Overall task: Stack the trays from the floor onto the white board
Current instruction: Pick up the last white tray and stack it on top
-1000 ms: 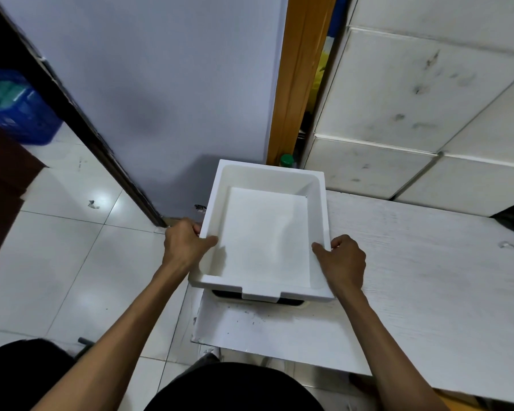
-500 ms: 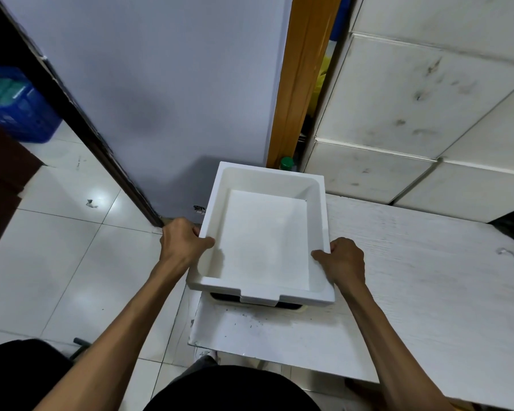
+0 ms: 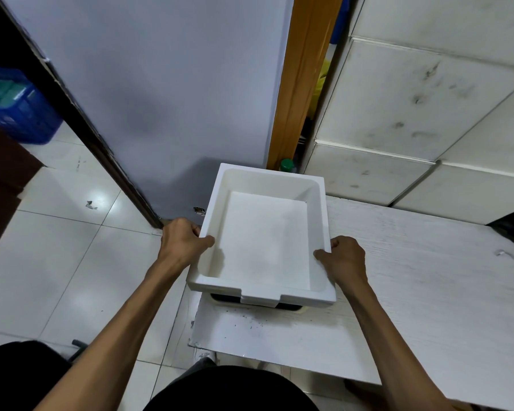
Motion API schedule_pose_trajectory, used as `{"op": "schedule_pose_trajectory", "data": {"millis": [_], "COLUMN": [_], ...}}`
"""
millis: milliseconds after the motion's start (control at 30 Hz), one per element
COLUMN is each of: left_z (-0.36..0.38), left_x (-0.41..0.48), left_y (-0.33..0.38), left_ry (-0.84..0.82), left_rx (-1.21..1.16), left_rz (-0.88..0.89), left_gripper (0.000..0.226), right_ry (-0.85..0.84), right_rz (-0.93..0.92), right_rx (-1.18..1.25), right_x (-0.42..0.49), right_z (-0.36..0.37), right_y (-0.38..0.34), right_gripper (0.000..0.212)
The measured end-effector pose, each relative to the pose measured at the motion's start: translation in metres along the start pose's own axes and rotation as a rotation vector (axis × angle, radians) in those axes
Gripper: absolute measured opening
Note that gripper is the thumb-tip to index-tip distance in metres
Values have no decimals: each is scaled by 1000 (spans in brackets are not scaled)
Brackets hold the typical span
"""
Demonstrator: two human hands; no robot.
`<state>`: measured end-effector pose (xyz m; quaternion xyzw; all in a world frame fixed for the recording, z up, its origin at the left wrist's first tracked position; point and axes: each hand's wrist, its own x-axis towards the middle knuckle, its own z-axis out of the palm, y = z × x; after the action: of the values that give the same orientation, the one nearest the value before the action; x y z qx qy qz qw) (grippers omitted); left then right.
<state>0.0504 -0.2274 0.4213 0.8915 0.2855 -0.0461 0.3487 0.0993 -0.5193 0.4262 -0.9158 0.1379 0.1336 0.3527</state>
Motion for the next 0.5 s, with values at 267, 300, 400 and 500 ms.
{"op": "schedule_pose_trajectory", "data": {"millis": [267,300,400,500], "left_z": [-11,-13,-16,-22], "left_x": [1,2,2,5], "left_y": [6,7,11,19], "left_ry": [-77,-90,-102,-112], "left_rx": [30,29,17,-42], "left_rz": [59,56,52,46], "left_gripper": [30,30,29,28], "right_ry": [-64,-66,-90,-104], "right_rz": [-14,-19,-31,-38], "right_rx": [43,56,112,132], "right_x": [1,1,0,0], "right_z": [-9,-10,-15,-21], "right_y": [-8,-9,-10,-10], "right_gripper": [12,14,20,18]}}
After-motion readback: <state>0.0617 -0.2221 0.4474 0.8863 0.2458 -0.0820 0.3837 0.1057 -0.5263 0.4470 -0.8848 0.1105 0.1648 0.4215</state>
